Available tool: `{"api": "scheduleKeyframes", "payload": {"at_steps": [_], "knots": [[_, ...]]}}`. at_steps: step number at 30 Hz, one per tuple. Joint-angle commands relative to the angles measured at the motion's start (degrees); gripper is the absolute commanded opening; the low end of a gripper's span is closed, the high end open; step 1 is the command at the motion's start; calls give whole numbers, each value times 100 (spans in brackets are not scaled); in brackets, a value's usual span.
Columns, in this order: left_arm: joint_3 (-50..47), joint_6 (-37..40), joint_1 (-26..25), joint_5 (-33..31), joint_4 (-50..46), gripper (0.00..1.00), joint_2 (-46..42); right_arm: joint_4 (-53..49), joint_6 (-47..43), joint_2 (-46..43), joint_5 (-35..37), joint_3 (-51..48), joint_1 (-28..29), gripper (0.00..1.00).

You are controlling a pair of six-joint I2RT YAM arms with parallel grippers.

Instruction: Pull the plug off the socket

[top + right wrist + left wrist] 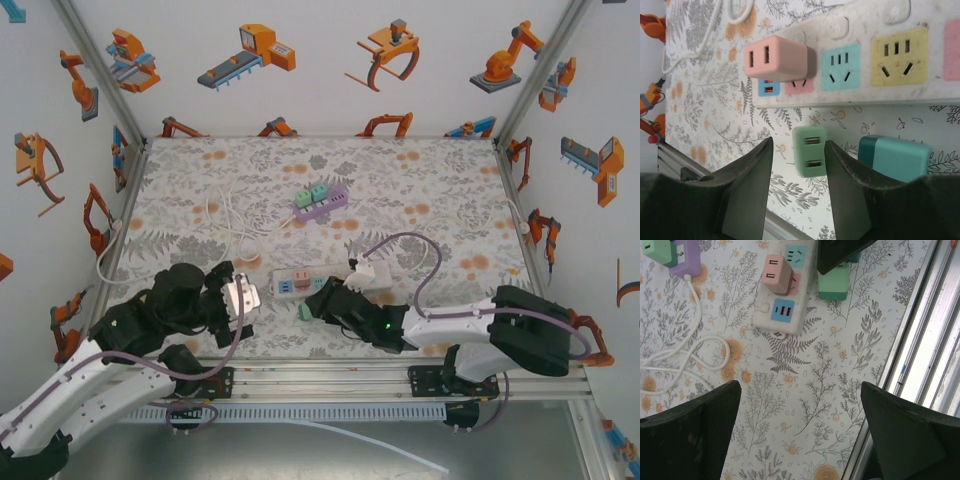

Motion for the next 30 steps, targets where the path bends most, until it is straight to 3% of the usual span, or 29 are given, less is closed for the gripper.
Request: {"api": "scheduleKeyframes", "payload": {"at_steps": [1, 7, 12, 16, 23, 27, 30], "knots": [[-44, -111, -30, -46, 135, 97, 71, -242, -126, -309, 462, 18, 43, 45], [-46, -190, -33, -142, 231, 97, 124, -489, -552, -865, 755, -38, 49, 45], [-89, -435, -31, -395, 506, 97, 55, -605, -1708, -1546, 1199, -143, 41, 45], [-220, -918, -30, -848, 1098, 97, -17, -171, -3664, -2235, 1398, -353, 41, 46], [-449, -2204, -25, -1872, 2004, 97, 245, 397, -7550, -3188, 894, -623, 37, 50], [-421, -3224, 1, -2538, 2302, 97, 580, 410, -8963, -3389, 594, -672, -92, 53], [-374, -4172, 65, -3032, 2405, 97, 885, 279, -9727, -3426, -208, -674, -356, 56]]}}
